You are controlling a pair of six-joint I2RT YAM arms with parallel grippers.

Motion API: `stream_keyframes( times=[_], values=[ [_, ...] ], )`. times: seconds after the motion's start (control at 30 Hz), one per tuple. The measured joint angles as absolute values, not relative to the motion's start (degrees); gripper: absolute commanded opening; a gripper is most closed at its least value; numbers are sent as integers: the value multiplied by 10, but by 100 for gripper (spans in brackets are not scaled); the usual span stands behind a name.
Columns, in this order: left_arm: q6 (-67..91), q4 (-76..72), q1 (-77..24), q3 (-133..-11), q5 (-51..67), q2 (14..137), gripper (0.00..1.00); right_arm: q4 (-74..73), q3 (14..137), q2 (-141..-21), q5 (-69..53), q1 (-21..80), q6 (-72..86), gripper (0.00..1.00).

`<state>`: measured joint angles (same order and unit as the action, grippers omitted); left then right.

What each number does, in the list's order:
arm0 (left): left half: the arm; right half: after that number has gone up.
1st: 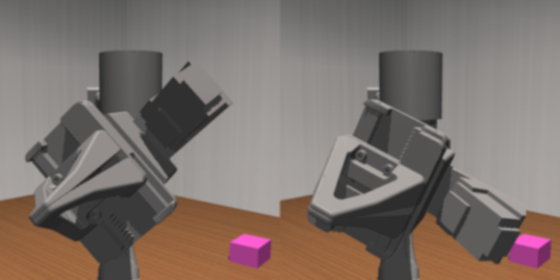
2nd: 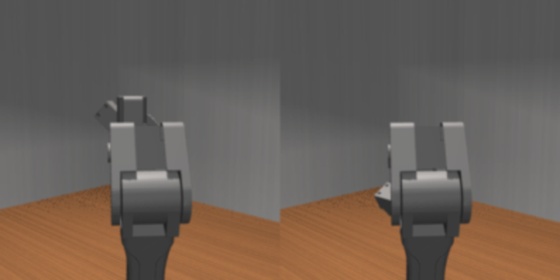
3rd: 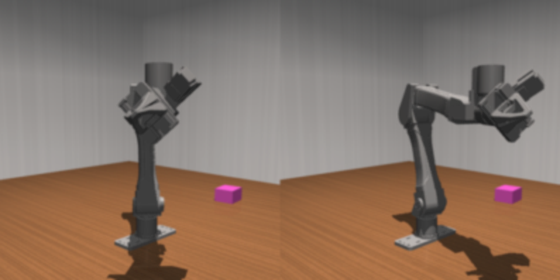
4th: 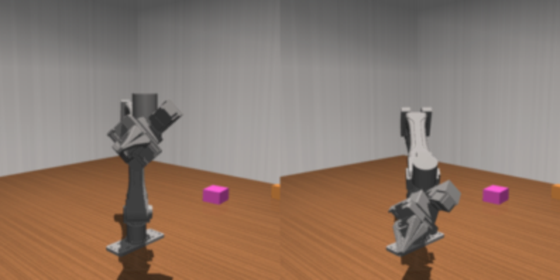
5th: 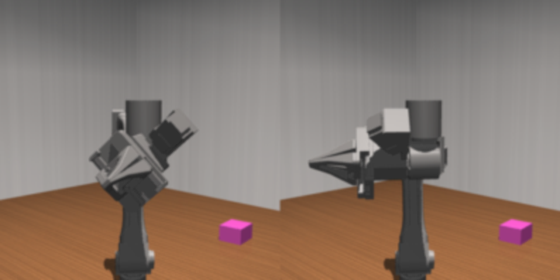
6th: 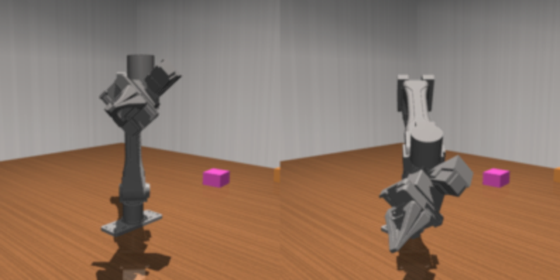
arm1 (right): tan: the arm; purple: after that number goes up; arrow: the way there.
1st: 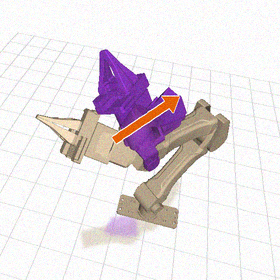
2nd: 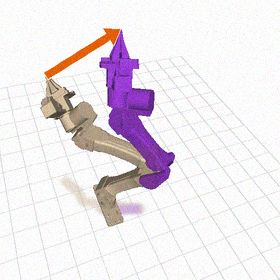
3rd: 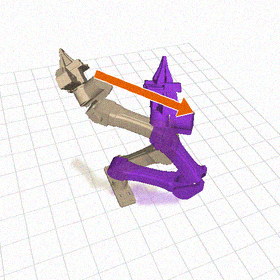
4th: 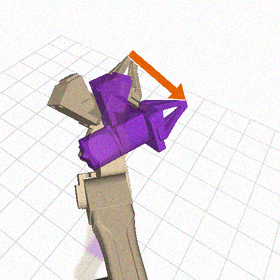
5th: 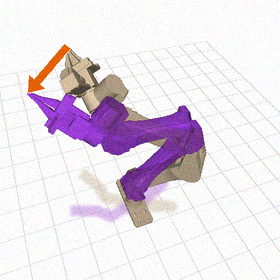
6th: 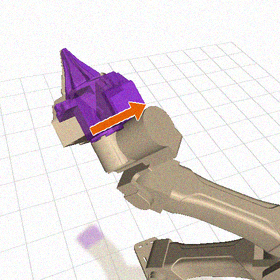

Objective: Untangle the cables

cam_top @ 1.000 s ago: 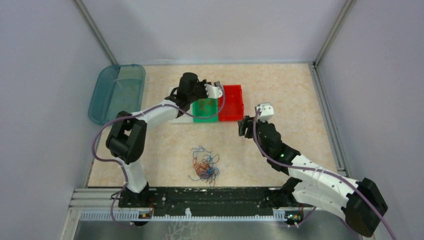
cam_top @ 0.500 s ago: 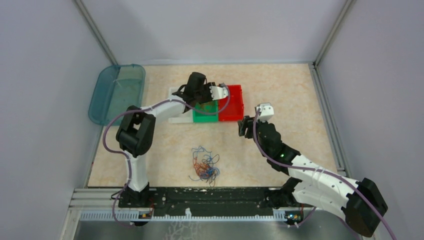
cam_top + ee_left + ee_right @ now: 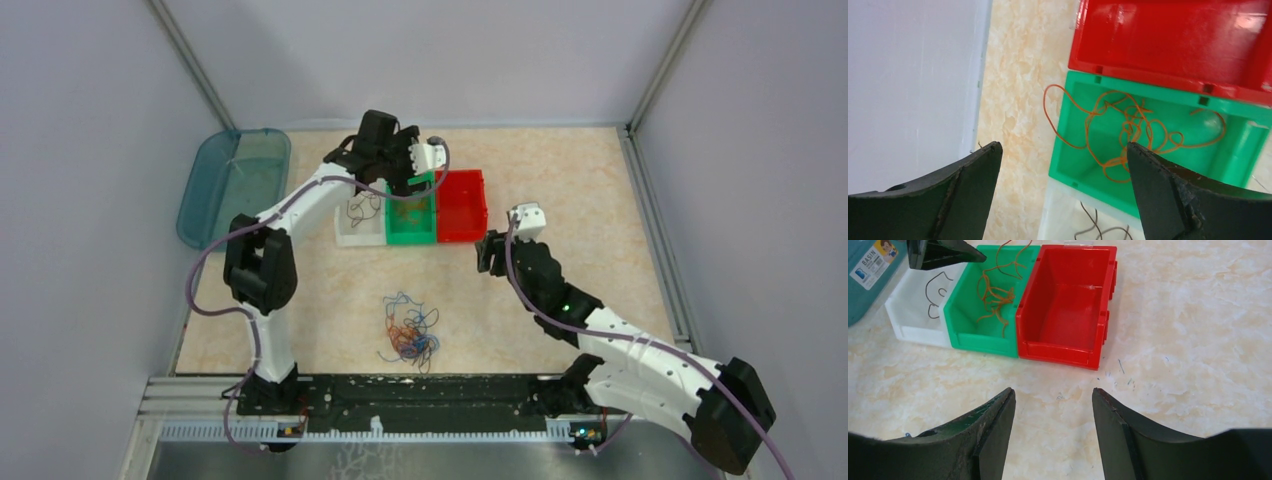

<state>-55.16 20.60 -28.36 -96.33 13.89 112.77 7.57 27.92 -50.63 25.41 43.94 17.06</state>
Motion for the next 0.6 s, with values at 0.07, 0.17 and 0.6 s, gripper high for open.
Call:
stream_keyframes(
  times=[0.07,0.17,0.6],
  values=[
    [-555,240,-278,-966,152,1115,99,71,290,-506,249,439,169,60],
    [-564,296,-274,-965,170,1090,99,68,303,-506,223,439,165,62],
    [-612,475,-345,-627,287,811,87,52,301,-511,103,437,192,62]
  ],
)
